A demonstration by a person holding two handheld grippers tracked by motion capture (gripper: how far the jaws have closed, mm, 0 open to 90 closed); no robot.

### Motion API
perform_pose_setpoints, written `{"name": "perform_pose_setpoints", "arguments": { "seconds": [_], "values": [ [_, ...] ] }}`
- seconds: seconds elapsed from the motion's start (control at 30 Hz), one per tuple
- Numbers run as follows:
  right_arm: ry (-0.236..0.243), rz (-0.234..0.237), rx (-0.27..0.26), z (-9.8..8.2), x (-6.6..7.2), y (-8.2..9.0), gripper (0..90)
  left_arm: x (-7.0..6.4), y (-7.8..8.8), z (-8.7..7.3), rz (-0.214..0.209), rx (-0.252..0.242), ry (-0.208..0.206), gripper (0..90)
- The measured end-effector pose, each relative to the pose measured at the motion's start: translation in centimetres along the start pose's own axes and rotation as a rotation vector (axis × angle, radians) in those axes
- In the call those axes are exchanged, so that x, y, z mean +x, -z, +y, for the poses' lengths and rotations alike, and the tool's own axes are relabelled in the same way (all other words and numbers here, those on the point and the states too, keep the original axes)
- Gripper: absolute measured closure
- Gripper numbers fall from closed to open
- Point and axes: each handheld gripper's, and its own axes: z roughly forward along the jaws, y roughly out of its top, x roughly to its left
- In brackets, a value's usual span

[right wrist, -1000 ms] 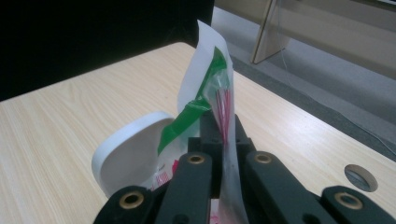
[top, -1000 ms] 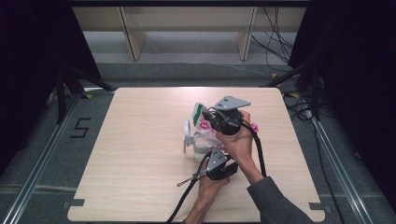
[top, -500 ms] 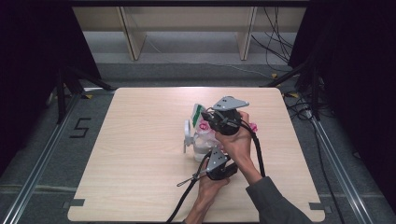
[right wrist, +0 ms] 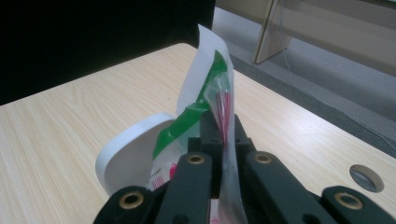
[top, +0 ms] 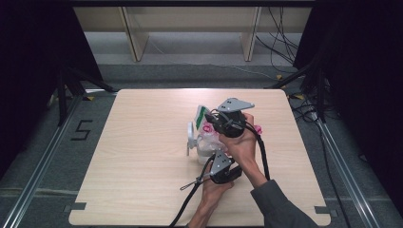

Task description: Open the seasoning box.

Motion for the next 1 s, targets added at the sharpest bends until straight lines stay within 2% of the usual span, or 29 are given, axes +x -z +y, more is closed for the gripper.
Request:
{"name": "perform_pose_setpoints", "arguments": {
  "seconds": [0.27,0.37,0.6,0.7,0.77,0.87,0.93,1.0],
  "values": [
    [-0.003,0.007,0.002,0.09,-0.01,0.05,90.0,-0.08,0.1,0.08,0.0,-0.004,0.011,75.6],
    [0.013,0.011,-0.007,0.15,0.04,-0.05,90.0,-0.04,0.06,0.08,0.001,-0.009,0.01,75.6],
    [0.008,-0.005,-0.02,0.17,0.11,-0.11,90.0,-0.02,0.07,0.16,0.0,-0.009,0.009,75.6],
    [0.0,0.007,-0.001,0.21,0.29,-0.11,90.0,-0.02,0.06,0.13,-0.001,-0.014,0.005,75.7],
    [0.013,0.014,0.015,0.3,0.23,-0.15,90.0,-0.01,0.04,0.16,-0.002,-0.014,0.005,75.6],
    [0.011,0.014,0.022,0.37,0.29,-0.29,90.0,-0.03,0.1,0.19,-0.005,-0.018,0.007,75.6],
    [0.034,0.01,0.016,0.41,0.25,-0.53,90.0,-0.03,0.1,0.23,-0.006,-0.02,0.007,75.6],
    [0.033,0.01,0.016,0.42,0.25,-0.54,90.0,-0.03,0.14,0.28,-0.007,-0.019,0.005,75.6]
  ]
}}
